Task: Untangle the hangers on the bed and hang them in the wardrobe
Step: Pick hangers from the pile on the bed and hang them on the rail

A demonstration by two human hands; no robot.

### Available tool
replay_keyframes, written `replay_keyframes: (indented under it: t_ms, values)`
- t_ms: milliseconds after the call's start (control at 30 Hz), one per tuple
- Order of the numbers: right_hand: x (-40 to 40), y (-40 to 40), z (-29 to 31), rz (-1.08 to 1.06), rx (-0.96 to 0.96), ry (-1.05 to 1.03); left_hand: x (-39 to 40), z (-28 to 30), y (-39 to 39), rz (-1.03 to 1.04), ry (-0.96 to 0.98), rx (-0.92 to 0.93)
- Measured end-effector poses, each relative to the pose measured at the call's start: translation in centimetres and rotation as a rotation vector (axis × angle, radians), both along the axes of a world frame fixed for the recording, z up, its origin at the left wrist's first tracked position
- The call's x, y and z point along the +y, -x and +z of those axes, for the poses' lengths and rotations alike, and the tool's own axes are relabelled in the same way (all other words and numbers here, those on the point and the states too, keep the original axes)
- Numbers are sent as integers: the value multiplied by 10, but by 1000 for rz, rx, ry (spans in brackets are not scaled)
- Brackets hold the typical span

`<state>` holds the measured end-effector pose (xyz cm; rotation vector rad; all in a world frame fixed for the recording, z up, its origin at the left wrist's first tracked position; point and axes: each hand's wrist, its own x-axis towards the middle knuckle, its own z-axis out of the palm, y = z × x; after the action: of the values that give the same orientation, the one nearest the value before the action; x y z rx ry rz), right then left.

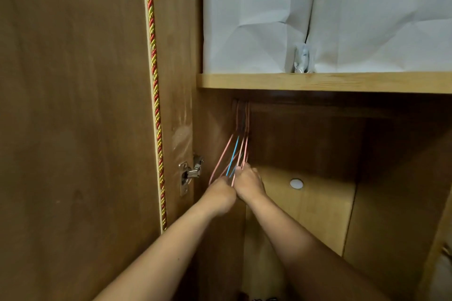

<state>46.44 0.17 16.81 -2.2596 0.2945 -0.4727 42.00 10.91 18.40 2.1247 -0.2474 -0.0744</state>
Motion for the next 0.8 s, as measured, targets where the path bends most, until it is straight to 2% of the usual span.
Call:
replay_keyframes:
  t_ms: [300,500,700,800]
  values:
    - [-7,39,-22,45,-19,-132,12,-17,19,34,46,55]
    - [-18,79,-70,50,103,-202,8,-52,70,167,113,180]
    - [11,143,-121,318,277,-154,32,-117,173,441,239,219]
    - [41,210,-153,510,371,-168,48,-152,254,597,303,279]
